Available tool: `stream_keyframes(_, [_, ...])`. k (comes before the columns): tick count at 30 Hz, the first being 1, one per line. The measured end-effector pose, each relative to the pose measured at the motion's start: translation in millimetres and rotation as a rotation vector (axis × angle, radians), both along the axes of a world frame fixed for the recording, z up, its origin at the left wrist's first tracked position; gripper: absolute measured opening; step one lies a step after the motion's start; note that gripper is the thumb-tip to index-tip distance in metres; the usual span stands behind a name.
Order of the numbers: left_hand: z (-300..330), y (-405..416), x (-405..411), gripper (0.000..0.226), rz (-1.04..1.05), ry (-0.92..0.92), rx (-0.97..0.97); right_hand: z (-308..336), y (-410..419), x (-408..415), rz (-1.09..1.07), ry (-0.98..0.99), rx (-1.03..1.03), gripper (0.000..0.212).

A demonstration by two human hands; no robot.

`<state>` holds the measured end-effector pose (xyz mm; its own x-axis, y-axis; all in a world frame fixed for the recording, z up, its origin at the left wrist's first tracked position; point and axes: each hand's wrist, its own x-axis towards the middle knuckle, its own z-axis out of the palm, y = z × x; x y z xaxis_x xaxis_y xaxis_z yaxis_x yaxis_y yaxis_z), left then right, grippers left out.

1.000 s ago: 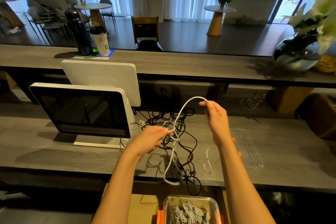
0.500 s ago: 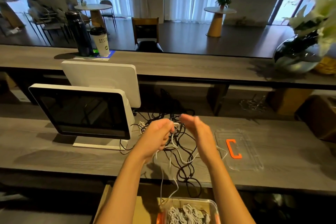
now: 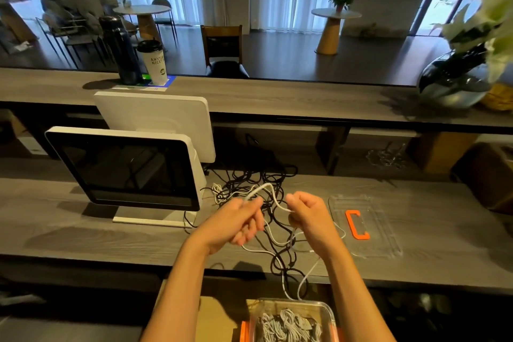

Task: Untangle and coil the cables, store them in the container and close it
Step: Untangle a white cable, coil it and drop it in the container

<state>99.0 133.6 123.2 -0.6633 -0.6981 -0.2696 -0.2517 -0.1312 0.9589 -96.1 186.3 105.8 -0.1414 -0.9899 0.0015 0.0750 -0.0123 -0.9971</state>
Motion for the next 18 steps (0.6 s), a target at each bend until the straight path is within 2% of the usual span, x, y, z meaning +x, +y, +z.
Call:
stream_keyframes(2, [-0.2,2.4,1.8,0.054,-0.159,-0.055,0.037,0.4,-0.5,-5.2,-0.098,0.030,0.030,0.035])
stream_keyframes(4, [2.9,3.8,5.8,0.055,-0.170,-0.026,0.028,-1.2,1.1,-12.3,-0.190,0.062,0.052,0.034])
stream_keyframes(6, [4.5,1.4,8.1,0.059,-0.057,0.008,-0.029,-2.5,3.4,-18.0,-0.252,0.078,0.069,0.034])
stream_keyframes(9, [0.5,-4.1,2.4,0.066,0.220,0.039,-0.135,-4.5,5.0,-17.5,-0.260,0.076,0.094,0.036])
stream_keyframes(11, [-2.4,-3.5,-7.3,0.065,0.415,0.238,-0.042,-6.3,5.8,-13.0,-0.199,0.047,0.120,0.035])
stream_keyframes(15, [7.7,-4.9,-18.5,0.048,0.749,0.833,0.274,-10.7,10.7,-9.6,0.085,0.075,0.148,0.026])
stream_keyframes(17, [11.7,-8.7,-18.1,0.043,0.971,0.943,0.387,-11.2,13.3,-8.4,0.234,0.162,0.149,0.020])
stream_keyframes(18, [11.7,-8.9,-17.7,0.042,1.065,0.893,0.368,-10.8,13.8,-7.5,0.298,0.218,0.153,0.018])
